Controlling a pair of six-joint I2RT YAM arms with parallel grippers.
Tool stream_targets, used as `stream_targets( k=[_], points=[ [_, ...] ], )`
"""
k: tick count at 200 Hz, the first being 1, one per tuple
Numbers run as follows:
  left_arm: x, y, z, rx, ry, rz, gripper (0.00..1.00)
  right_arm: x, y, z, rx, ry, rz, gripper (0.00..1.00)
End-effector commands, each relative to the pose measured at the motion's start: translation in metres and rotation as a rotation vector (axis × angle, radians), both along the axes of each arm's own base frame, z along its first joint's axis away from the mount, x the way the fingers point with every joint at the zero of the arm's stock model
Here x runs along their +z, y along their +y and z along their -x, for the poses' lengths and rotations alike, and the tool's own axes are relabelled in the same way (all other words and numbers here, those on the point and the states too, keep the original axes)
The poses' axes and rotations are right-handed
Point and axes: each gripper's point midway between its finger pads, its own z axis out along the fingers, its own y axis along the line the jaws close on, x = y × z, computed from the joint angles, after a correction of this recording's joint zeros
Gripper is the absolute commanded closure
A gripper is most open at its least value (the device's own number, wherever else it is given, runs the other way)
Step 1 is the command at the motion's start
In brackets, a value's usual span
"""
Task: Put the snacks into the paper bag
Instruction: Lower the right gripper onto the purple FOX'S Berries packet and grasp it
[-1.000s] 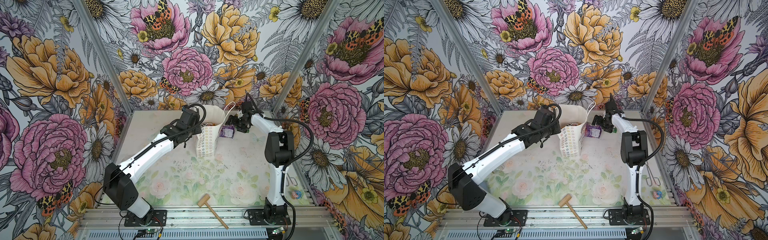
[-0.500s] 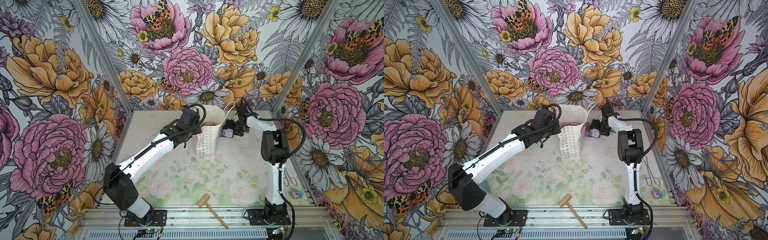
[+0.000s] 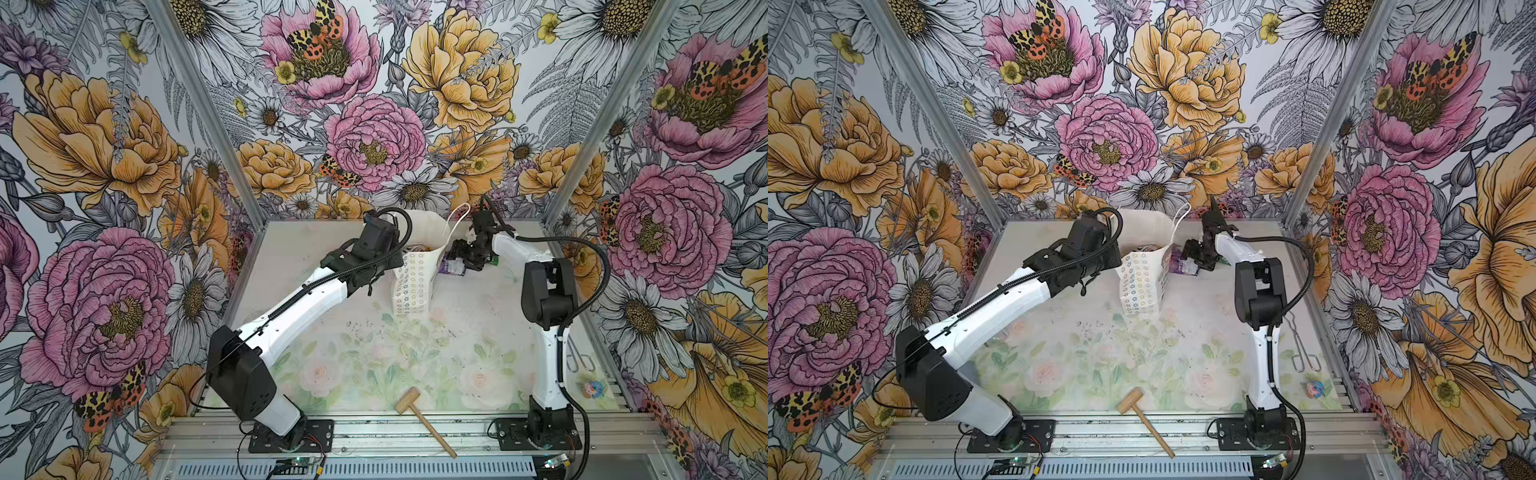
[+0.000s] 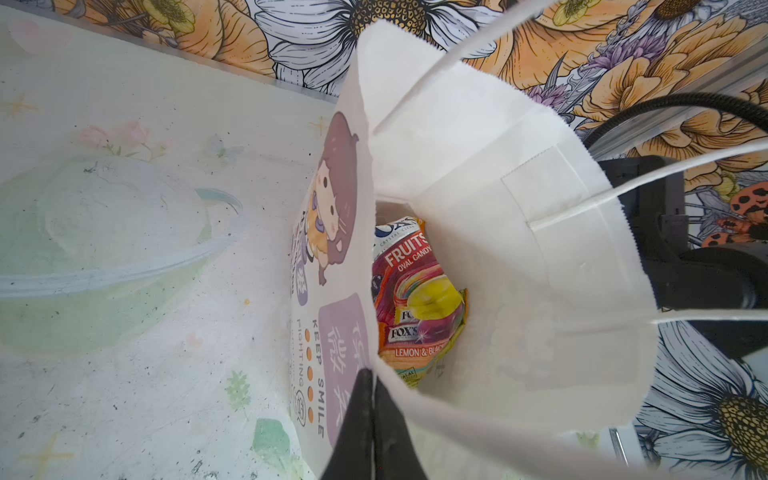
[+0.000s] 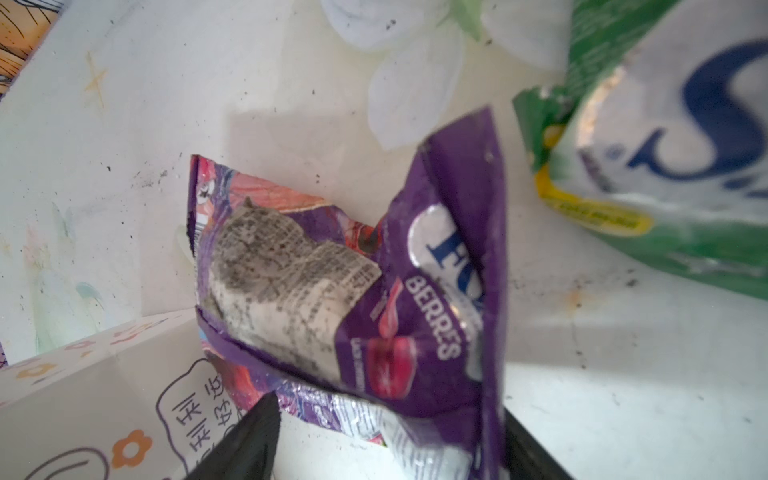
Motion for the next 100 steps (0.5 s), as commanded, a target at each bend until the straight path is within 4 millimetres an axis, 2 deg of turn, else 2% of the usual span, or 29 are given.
stream_targets(
  k=[1, 47, 100],
  points=[
    [0.0156, -0.0013, 0.0029, -0.005, -0.033, 0.047, 1.00, 0.0059, 0.0072, -0.0078, 0.012, -0.032, -0.020, 0.31],
    [0.0158, -0.0017, 0.0023, -0.006, -0.033, 0.047, 1.00, 0.0062, 0.0080, -0.0061, 0.021, -0.031, -0.025, 0.51],
    [0.0177, -0.0012, 0.0023, -0.006, -0.037, 0.048, 1.00, 0.0087, 0.0073, -0.0046, 0.028, -0.037, -0.023, 0.68]
  ],
)
